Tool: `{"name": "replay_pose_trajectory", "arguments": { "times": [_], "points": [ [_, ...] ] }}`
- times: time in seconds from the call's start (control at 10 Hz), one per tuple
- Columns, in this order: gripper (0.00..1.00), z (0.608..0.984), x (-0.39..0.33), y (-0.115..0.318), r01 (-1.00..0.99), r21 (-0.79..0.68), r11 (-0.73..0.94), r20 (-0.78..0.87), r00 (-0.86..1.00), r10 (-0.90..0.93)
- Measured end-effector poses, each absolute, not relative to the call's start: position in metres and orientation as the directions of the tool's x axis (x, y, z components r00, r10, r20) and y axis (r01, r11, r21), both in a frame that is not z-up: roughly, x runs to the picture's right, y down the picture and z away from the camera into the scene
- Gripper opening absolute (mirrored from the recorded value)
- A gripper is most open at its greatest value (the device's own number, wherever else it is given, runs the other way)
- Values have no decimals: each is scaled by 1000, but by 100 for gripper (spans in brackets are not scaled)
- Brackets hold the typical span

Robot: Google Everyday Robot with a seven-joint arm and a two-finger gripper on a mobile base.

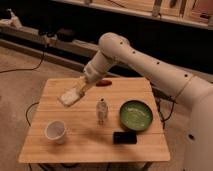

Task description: Place the white sponge in the ceramic cup

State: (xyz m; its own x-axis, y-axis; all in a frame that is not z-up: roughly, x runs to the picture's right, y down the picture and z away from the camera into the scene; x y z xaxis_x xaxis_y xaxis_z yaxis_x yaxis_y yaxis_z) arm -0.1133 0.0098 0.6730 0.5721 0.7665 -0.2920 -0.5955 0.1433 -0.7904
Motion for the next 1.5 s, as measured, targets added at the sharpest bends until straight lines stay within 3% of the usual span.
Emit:
{"name": "replay_pose_trajectory", "arguments": {
  "times": [0.9,1.5],
  "points": [
    [13,697,-189,46,-556,-756,345,-227,718,658],
    [13,699,-196,60,-406,-754,516,-51,820,570]
  ]
}}
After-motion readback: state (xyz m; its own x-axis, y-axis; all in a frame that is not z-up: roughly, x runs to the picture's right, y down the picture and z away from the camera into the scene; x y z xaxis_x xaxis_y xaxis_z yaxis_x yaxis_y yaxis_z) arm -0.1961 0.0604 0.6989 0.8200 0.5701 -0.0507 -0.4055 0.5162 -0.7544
